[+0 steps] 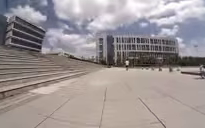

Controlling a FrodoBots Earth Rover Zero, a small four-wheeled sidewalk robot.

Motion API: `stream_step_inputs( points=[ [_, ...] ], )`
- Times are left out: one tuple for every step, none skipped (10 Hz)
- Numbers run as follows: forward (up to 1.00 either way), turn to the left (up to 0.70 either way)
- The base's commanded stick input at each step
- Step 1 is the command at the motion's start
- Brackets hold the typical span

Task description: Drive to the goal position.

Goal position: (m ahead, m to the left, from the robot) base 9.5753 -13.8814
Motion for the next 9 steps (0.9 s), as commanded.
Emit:
stream_step_inputs(
  points=[
    [0.7, -0.35],
    [0.7, -0.35],
    [0.7, -0.35],
    [0.7, -0.17],
    [0.7, -0.1],
    [0.7, 0.0],
    [0.7, 0.0],
    [0.7, 0.0],
    [0.7, 0.0]
  ],
)
